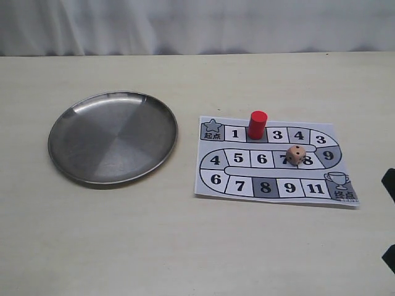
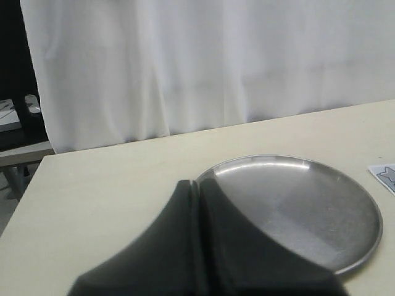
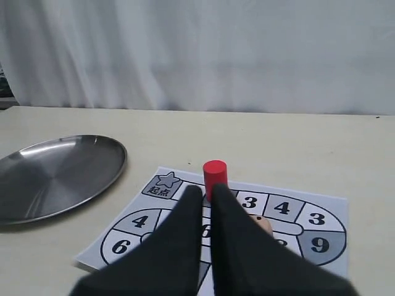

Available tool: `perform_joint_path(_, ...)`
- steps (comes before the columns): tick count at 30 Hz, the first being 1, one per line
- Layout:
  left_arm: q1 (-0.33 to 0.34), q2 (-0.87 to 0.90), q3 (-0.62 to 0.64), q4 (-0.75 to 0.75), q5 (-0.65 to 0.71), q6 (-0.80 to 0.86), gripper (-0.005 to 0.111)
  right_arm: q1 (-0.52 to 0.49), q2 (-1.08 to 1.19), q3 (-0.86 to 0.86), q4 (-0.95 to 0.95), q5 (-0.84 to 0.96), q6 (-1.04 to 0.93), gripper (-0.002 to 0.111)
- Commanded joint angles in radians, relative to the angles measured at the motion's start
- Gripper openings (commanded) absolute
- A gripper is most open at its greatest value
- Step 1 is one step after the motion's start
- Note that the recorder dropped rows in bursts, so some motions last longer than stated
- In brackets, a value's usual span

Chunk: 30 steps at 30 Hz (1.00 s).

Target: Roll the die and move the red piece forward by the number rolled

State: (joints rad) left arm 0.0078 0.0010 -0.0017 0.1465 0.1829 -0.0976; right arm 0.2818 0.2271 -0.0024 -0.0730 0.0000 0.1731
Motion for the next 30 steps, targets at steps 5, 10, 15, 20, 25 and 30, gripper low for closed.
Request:
perform_joint_path(5, -0.008, -0.001, 0.002, -0.002, -0.01, -0.001, 0.0, -0.043, -0.005, 0.002, 0.04, 0.0, 0.0, 0.004)
perform_joint_path(10, -0.008, -0.001, 0.002, -0.002, -0.01, -0.001, 0.0, -0.247, -0.048, 0.002, 0.04, 0.0, 0.0, 0.004)
perform_joint_path(15, -0.008, -0.001, 0.002, -0.002, -0.01, -0.001, 0.0, -0.379, -0.162, 0.002, 0.059, 0.056, 0.0, 0.004)
perform_joint_path(20, -0.008, -0.001, 0.002, -0.002, -0.01, -0.001, 0.0, -0.396, -0.227, 0.002, 0.058, 0.125, -0.002, 0.004)
perform_joint_path(25, -0.008, -0.001, 0.002, -0.002, -0.01, -0.001, 0.0, -0.396, -0.227, 0.002, 0.057, 0.209, -0.045, 0.004)
perform_joint_path(30, -0.008, -0.001, 0.002, -0.002, -0.01, -0.001, 0.0, -0.396, -0.227, 0.002, 0.057, 0.218, -0.047, 0.004)
